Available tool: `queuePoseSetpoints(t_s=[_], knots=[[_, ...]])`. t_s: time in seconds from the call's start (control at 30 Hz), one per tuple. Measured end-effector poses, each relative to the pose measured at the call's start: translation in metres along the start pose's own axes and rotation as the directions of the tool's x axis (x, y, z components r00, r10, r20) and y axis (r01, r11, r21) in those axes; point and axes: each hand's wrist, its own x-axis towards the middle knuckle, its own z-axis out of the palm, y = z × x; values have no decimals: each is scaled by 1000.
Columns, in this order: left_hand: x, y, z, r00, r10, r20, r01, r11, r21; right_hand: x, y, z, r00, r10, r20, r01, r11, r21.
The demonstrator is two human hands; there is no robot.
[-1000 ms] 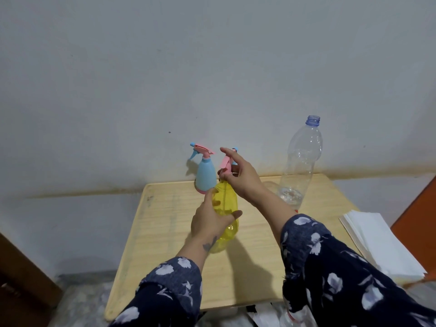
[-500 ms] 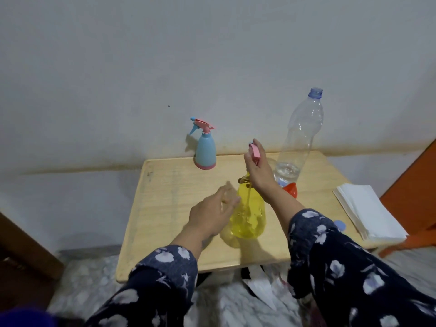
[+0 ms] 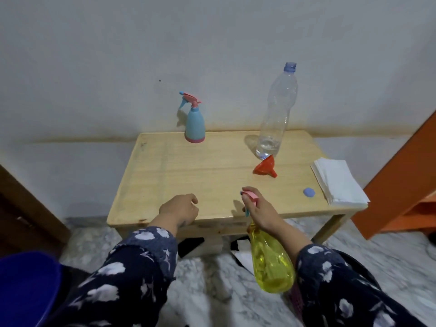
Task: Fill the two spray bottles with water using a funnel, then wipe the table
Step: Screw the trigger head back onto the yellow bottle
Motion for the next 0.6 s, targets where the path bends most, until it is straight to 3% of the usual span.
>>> queuePoseSetpoints(t_s=[0.2, 0.47, 0.6], knots=[[-27, 7, 10, 1000, -11, -19, 11, 1000, -10, -24, -3, 4, 999, -38, -35, 39, 999, 8], [-47, 1, 10, 998, -27, -53, 28, 1000, 4, -39, -24, 18, 990, -112, 81, 104, 990, 100], [-53, -1, 8, 997, -25, -67, 25, 1000, 0, -37, -24, 16, 991, -131, 18, 130, 991, 34]])
